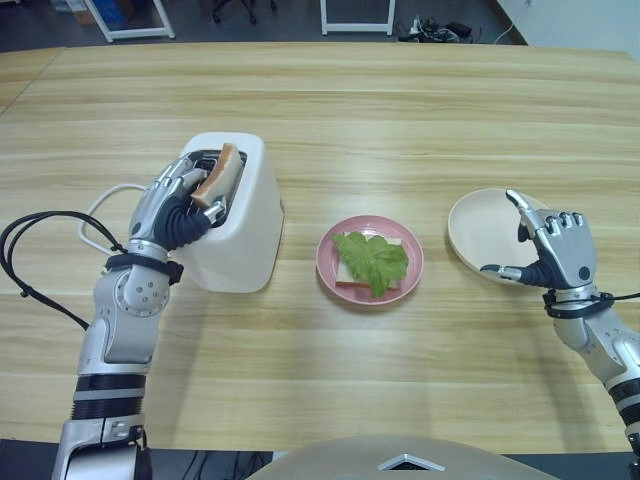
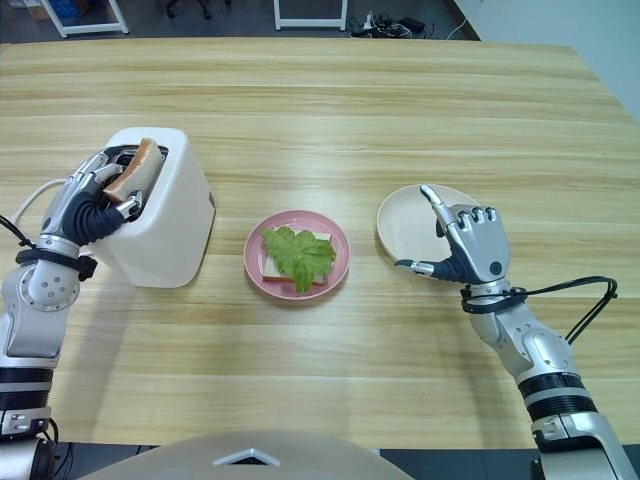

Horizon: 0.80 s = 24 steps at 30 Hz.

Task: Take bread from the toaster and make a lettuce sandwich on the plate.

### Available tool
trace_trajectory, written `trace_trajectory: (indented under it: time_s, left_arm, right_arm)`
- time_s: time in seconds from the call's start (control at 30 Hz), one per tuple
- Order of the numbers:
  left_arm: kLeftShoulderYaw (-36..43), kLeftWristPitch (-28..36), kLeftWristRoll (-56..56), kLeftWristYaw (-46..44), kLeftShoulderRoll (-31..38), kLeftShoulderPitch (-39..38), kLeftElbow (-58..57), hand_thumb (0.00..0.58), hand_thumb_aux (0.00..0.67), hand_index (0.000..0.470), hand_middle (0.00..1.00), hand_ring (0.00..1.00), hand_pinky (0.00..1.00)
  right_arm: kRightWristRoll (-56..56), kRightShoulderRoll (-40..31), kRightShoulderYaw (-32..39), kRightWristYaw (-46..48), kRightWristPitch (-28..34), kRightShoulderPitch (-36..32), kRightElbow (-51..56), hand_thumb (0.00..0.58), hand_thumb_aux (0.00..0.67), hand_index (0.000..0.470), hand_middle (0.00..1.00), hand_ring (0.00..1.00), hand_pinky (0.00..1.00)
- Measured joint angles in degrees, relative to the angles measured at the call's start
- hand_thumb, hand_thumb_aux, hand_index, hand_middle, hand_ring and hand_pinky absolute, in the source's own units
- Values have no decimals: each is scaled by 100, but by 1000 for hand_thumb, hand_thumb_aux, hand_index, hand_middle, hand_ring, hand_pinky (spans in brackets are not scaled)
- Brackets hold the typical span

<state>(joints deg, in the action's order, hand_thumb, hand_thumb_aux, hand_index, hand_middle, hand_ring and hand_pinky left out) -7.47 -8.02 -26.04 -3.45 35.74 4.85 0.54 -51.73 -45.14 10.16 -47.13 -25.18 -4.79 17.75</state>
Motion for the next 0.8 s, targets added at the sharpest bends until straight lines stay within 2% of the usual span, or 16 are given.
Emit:
trace_trajectory:
  time_s: [0.1, 0.13, 0.17, 0.3, 0.47, 0.8]
  left_arm:
    - [-99, 0, 126, 73, -126, 1, 19, 580, 670, 470, 0, 0, 0]
    - [-224, 0, 318, 165, -245, 2, 146, 580, 670, 470, 114, 114, 114]
    - [-285, -4, 409, 197, -297, 4, 254, 580, 670, 470, 1000, 1000, 1000]
    - [-453, -26, 655, 302, -433, 10, 716, 580, 670, 470, 1000, 1000, 1000]
    - [-653, -31, 591, 689, -542, 145, 718, 580, 670, 470, 1000, 1000, 1000]
    - [-674, -236, 421, 878, -540, 259, 667, 580, 670, 470, 1000, 1000, 1000]
  right_arm:
    - [-4, 10, 0, -7, -4, 0, 1, 0, 0, 0, 635, 635, 635]
    - [-7, 15, 0, -16, -13, 0, 5, 0, 0, 0, 635, 635, 635]
    - [-8, 17, 0, -22, -21, -1, 4, 0, 0, 0, 639, 639, 639]
    - [-14, 26, 4, -26, -41, -1, 4, 0, 0, 0, 639, 639, 639]
    - [-65, 32, 30, -30, -55, -5, 8, 0, 0, 0, 635, 635, 635]
    - [-119, 120, 65, -42, -120, -19, 33, 0, 0, 0, 635, 635, 635]
